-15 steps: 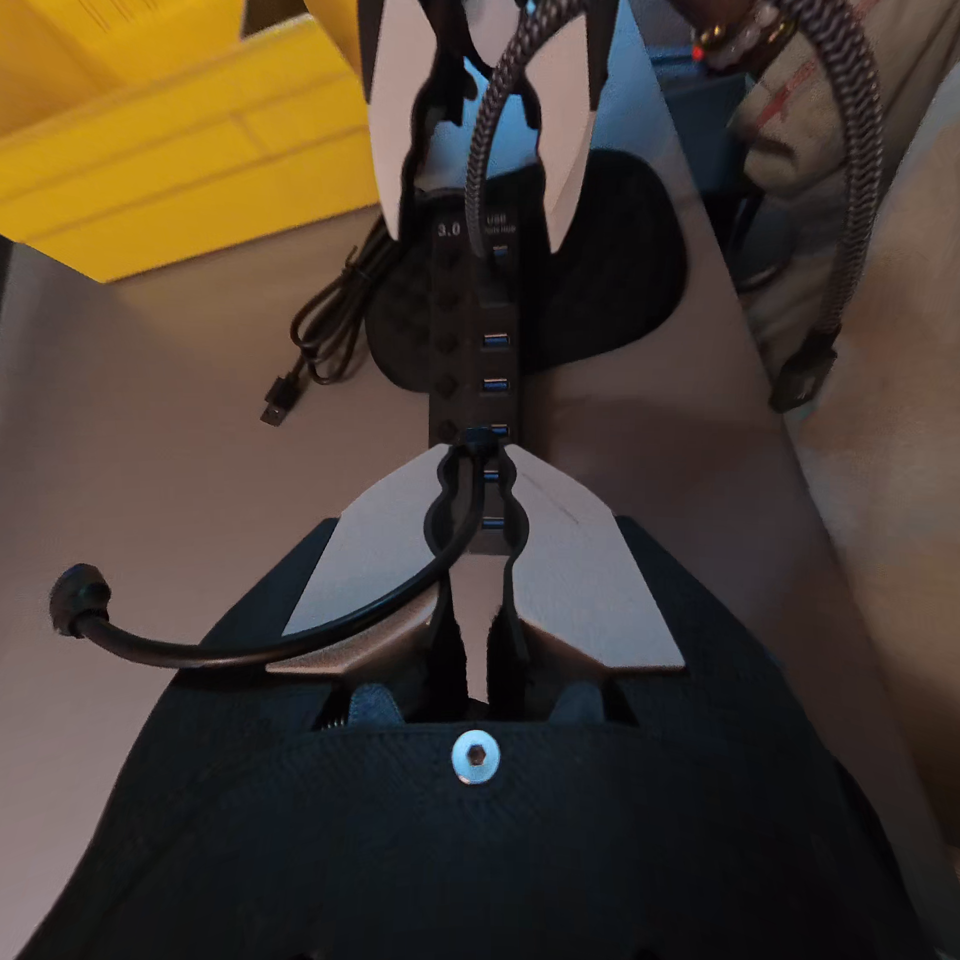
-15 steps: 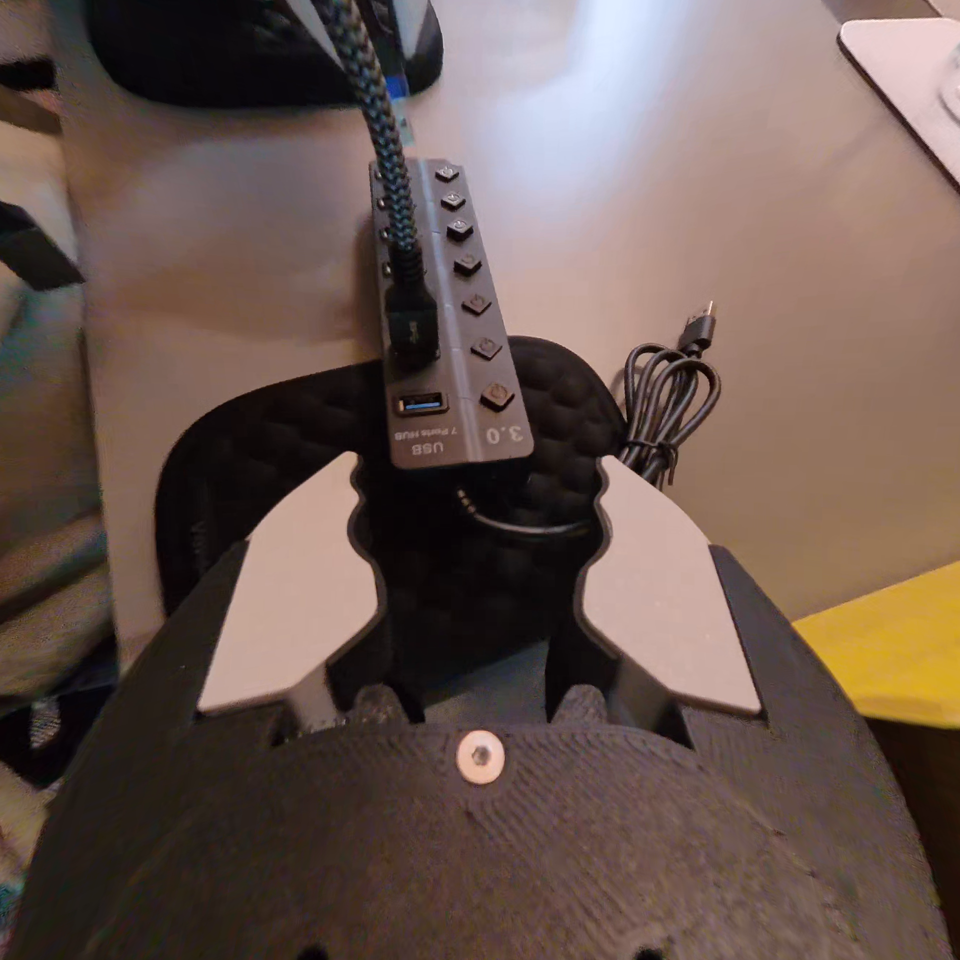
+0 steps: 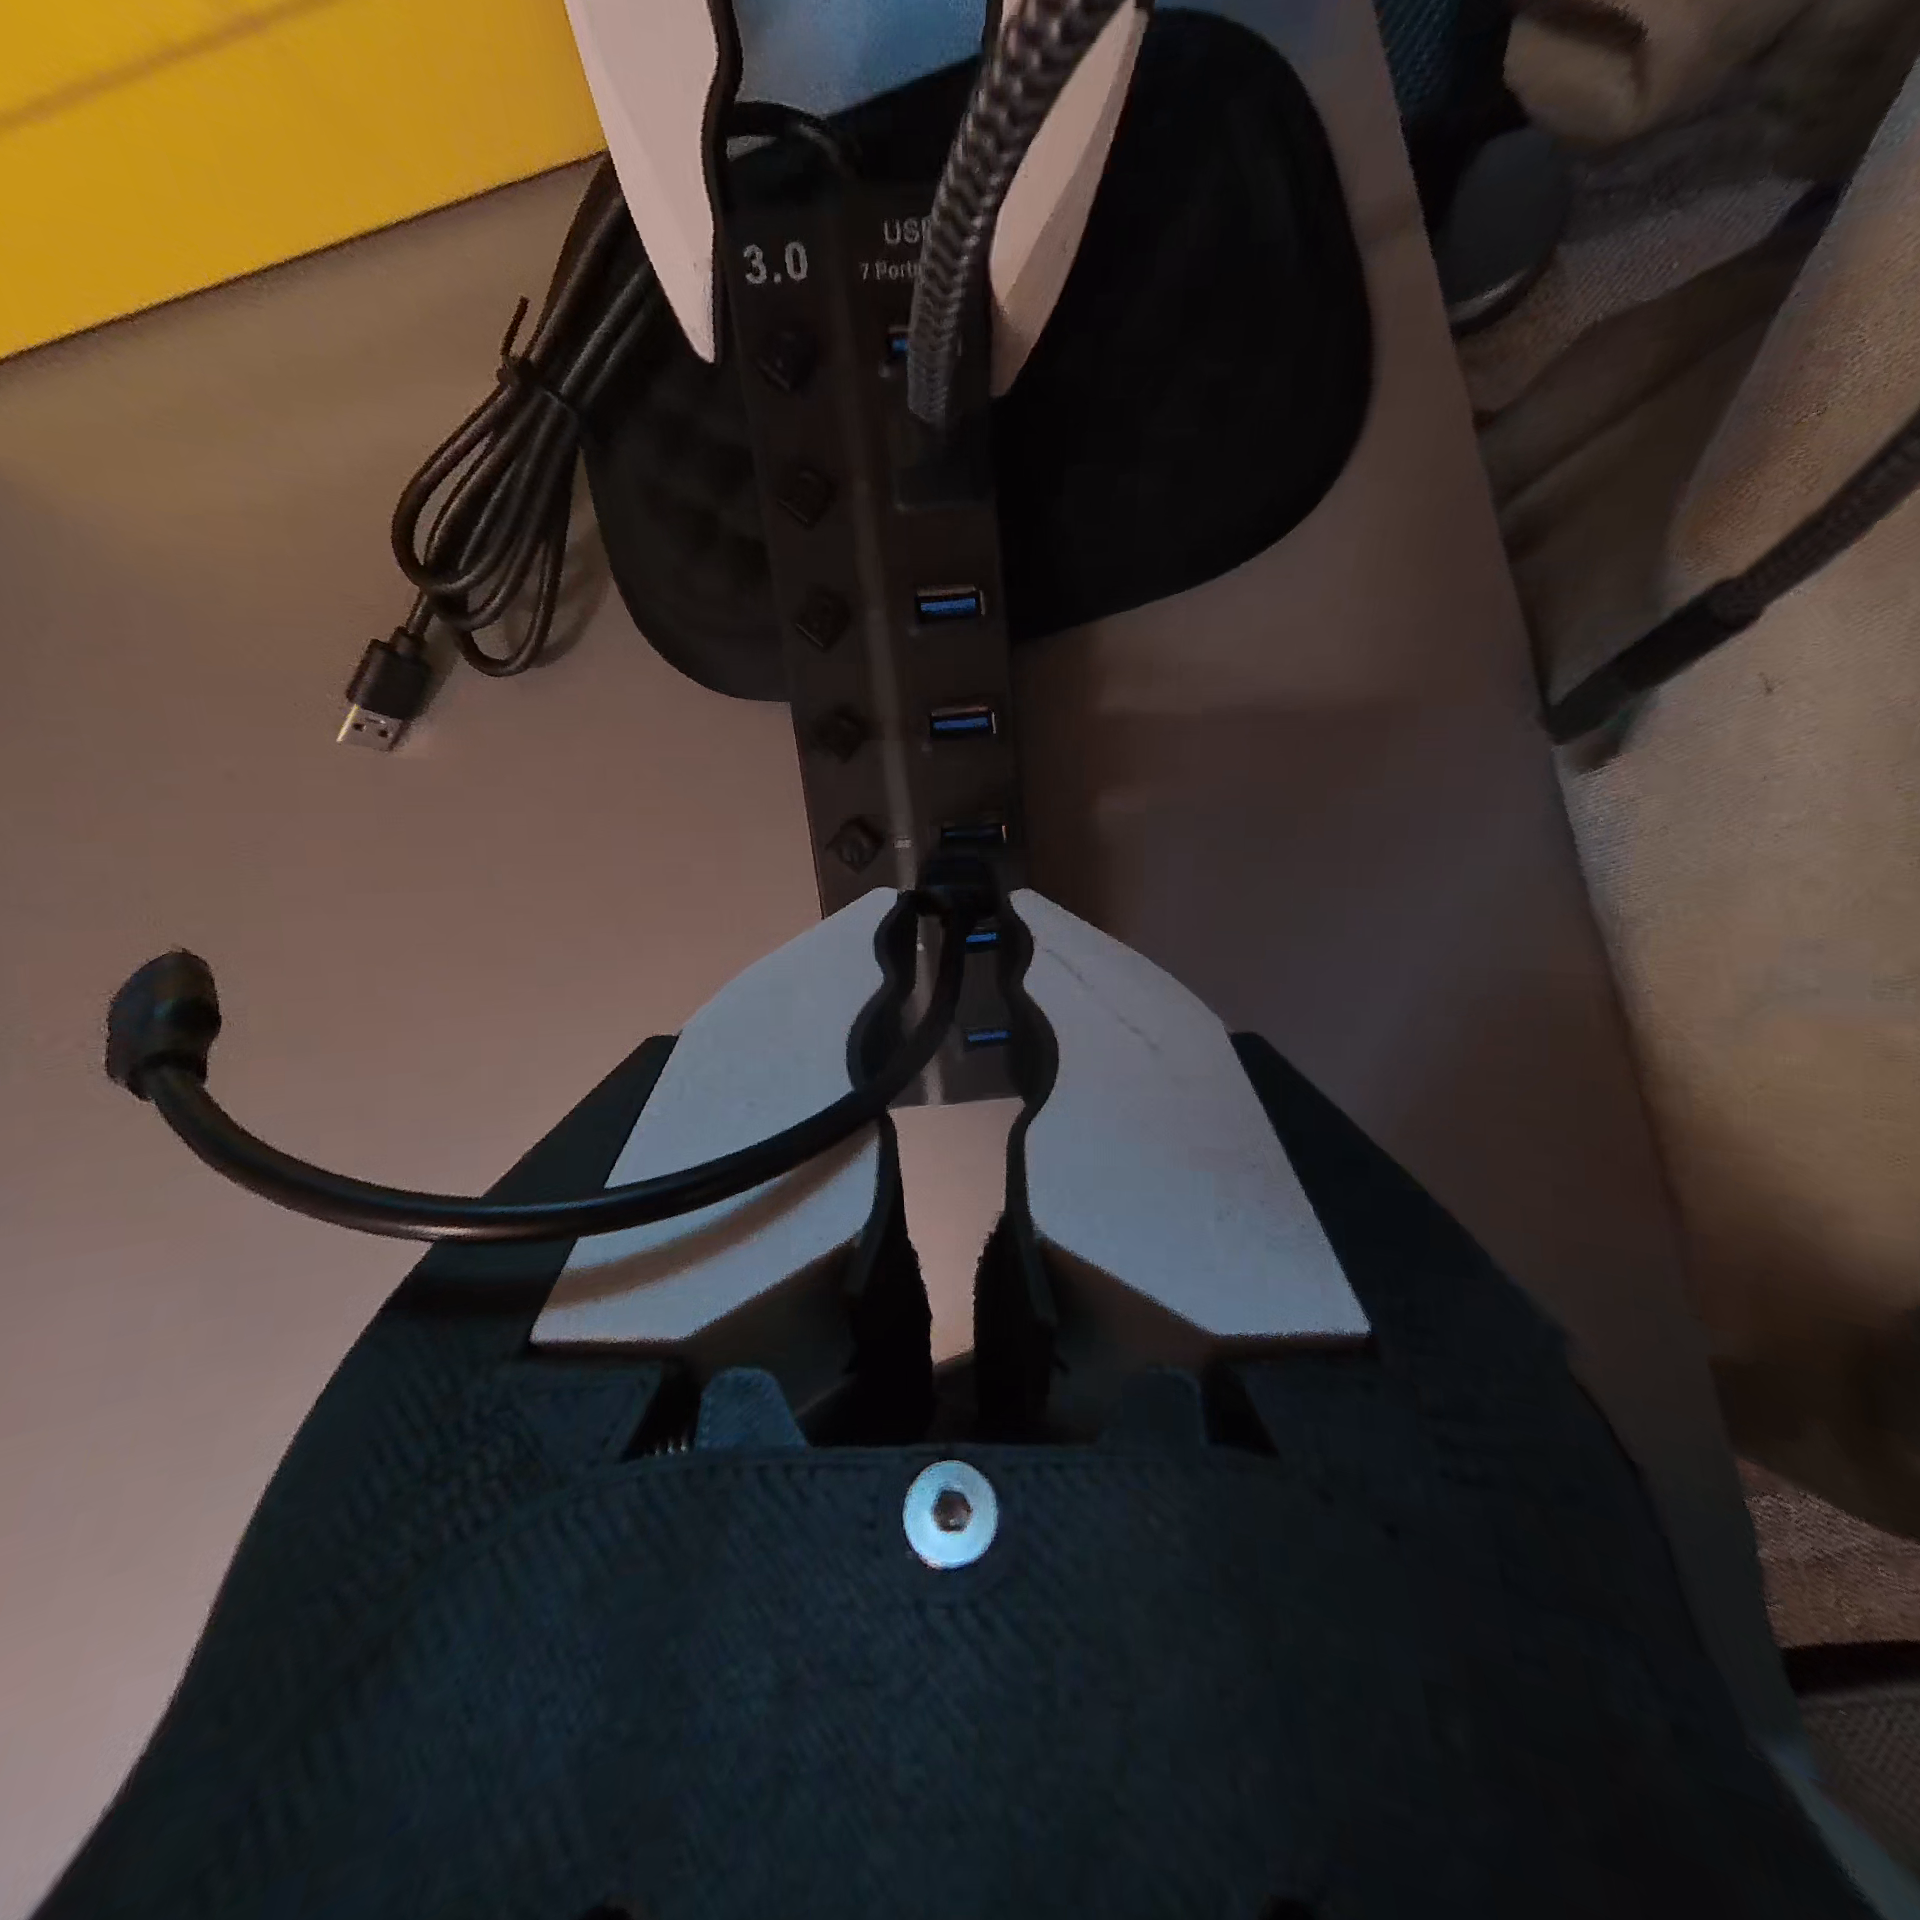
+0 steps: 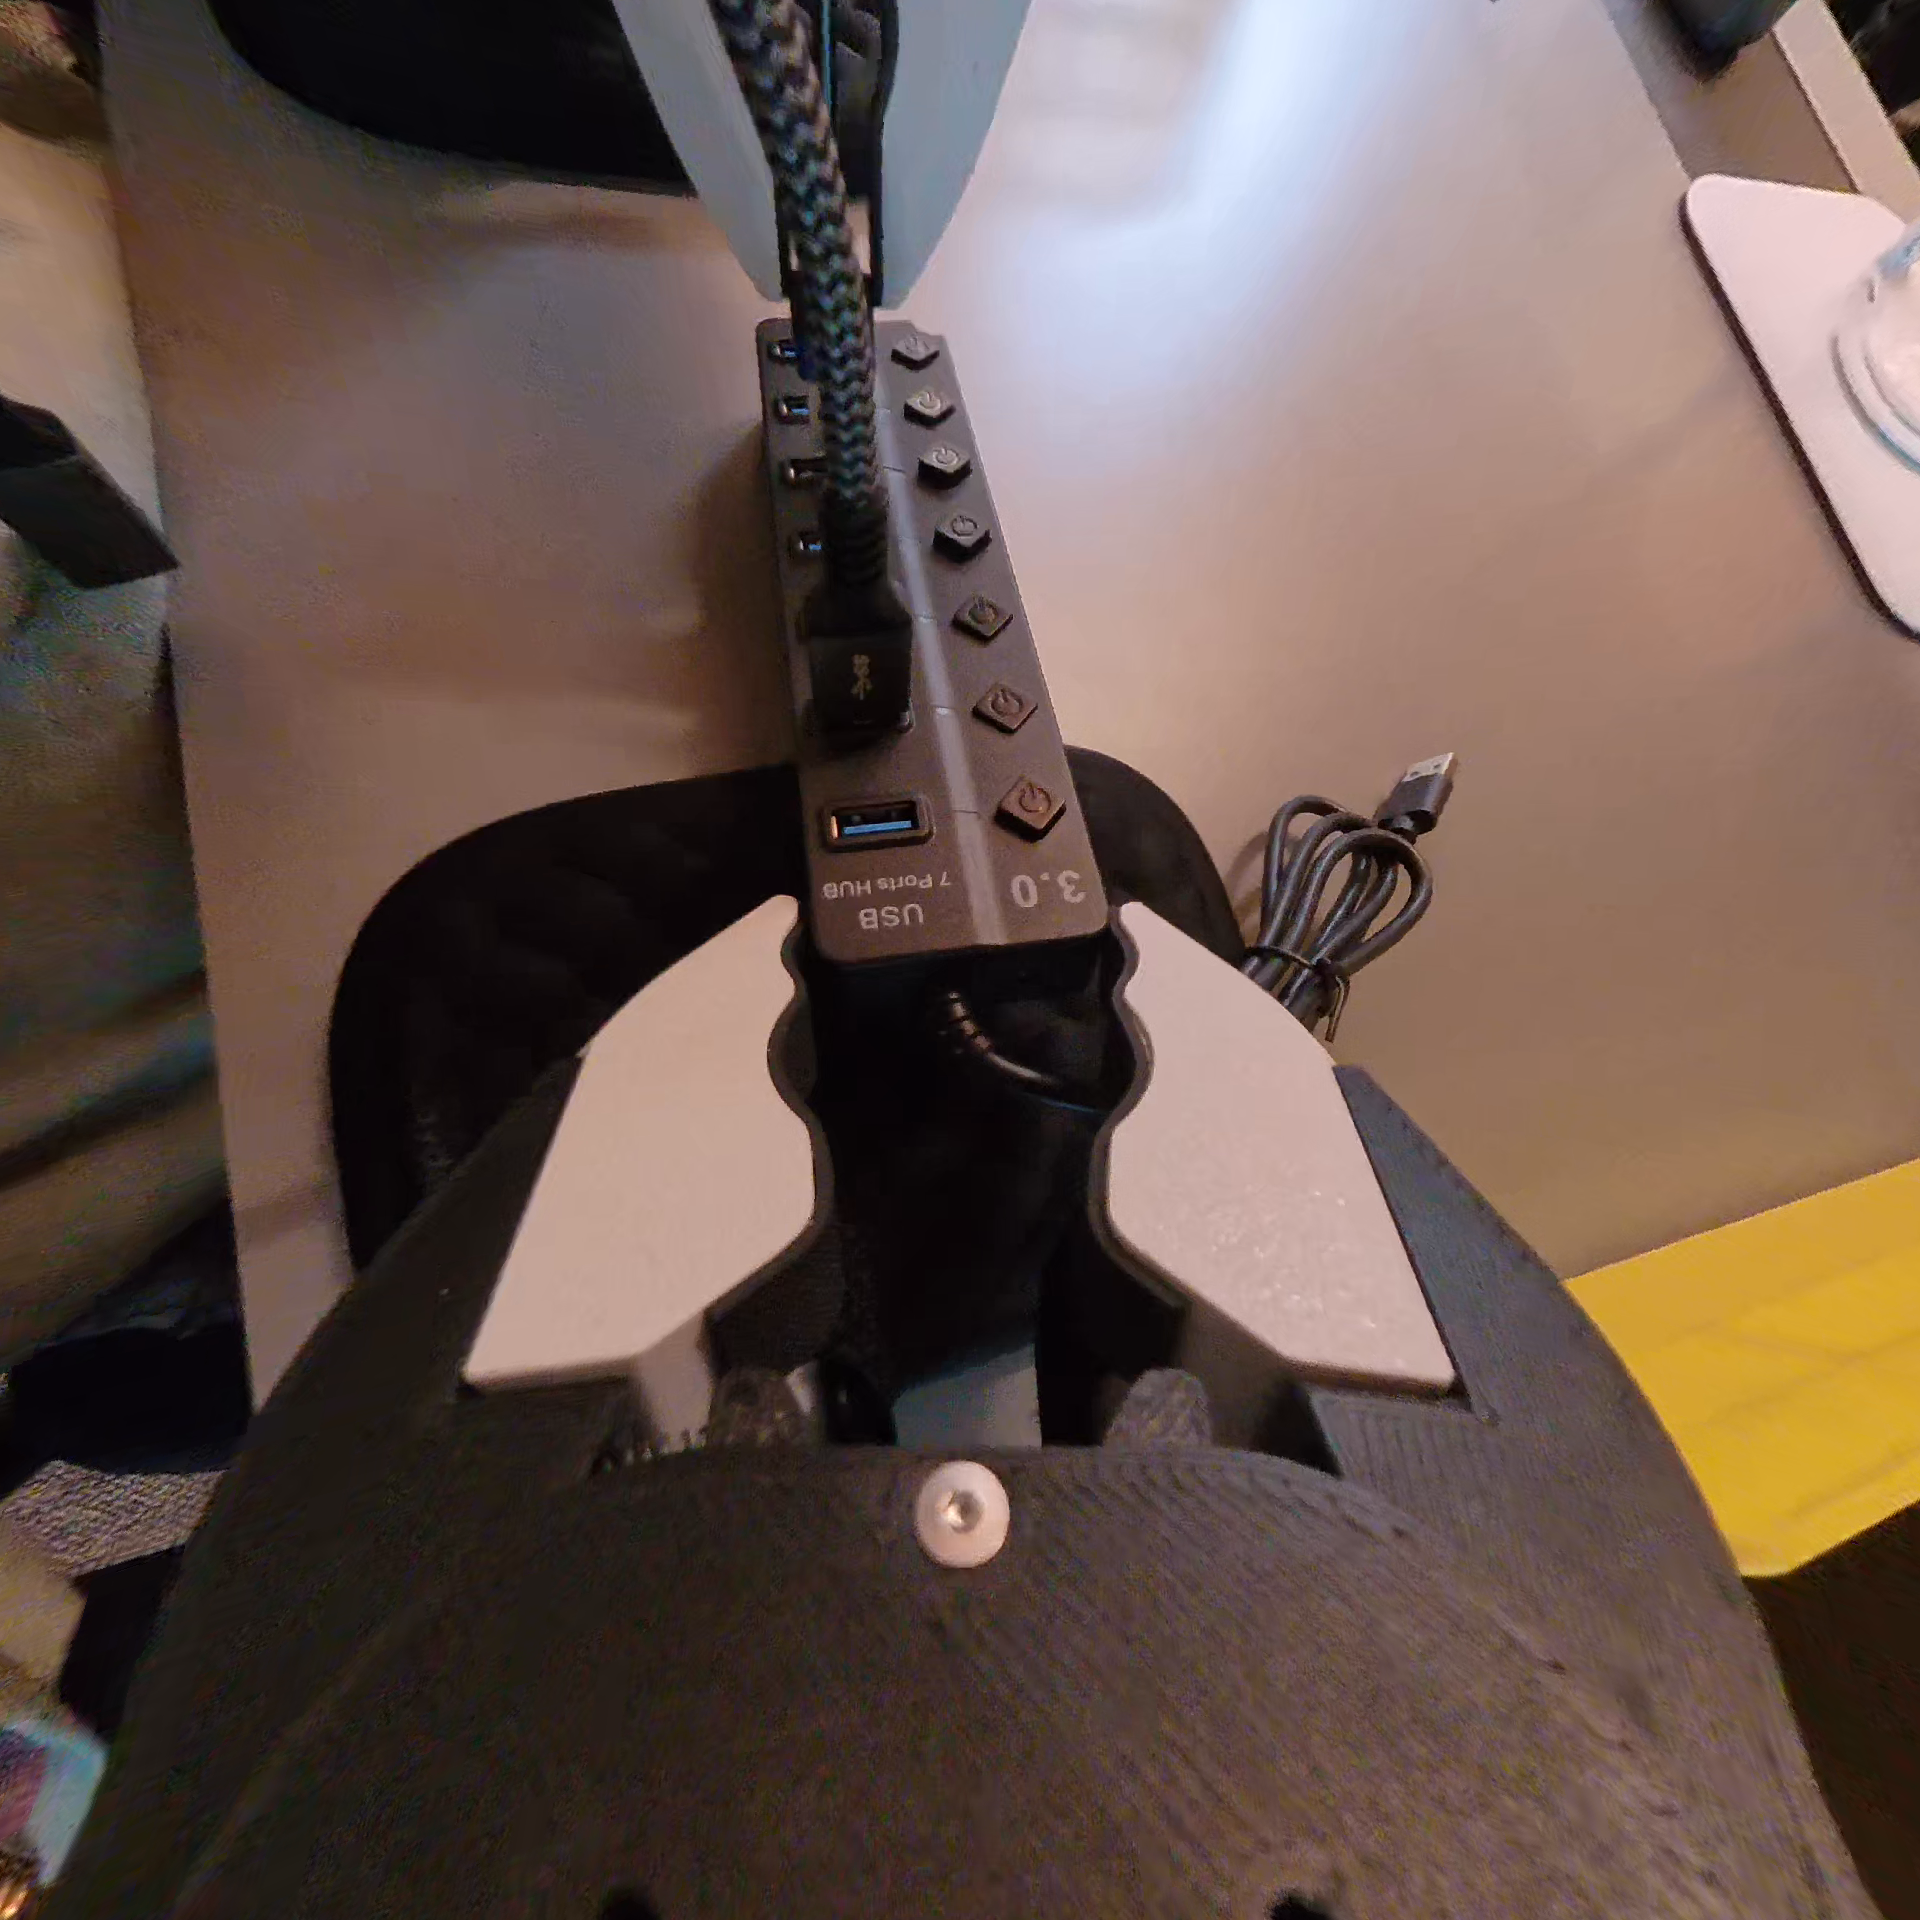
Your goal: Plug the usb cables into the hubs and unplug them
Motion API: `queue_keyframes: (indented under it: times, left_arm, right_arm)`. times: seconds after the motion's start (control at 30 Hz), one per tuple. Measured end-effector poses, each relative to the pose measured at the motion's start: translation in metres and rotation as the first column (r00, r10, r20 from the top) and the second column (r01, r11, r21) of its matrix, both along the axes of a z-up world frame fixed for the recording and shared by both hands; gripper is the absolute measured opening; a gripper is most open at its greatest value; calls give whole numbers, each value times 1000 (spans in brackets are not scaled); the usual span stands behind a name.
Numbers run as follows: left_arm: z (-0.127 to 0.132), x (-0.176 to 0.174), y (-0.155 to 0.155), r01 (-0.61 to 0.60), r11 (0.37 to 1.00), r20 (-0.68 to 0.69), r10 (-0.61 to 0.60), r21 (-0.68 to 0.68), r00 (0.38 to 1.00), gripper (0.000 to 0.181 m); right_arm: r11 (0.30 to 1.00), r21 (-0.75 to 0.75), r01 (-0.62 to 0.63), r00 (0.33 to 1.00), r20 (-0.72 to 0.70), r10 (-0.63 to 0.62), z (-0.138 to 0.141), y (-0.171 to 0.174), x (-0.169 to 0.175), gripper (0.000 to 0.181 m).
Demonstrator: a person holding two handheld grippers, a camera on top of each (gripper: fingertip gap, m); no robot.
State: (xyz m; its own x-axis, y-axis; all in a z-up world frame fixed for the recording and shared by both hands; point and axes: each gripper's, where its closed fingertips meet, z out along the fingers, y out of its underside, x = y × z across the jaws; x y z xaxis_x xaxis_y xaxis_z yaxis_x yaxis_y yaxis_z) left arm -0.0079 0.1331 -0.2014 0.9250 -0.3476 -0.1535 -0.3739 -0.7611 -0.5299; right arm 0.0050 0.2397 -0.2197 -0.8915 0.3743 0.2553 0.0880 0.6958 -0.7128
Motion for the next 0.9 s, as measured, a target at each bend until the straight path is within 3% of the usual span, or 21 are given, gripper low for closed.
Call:
queue_keyframes:
  times: [0.5, 0.7, 0.9]
  left_arm:
    - [-3, 9, 6, -62, 997, -66, 59, -43, 996, 14]
    - [-9, 7, 7, -63, 996, -2, 63, -62, 998, 15]
    - [-18, 8, 12, -50, 995, 6, 51, -83, 999, 15]
  right_arm:
    - [1000, 19, 25, 999, 36, -25, 5, -2, 6, 52]
    - [1000, 7, 24, 998, 50, -24, 1, -1, 5, 53]
    - [995, 92, 30, 995, 96, -39, -15, 6, 5, 52]
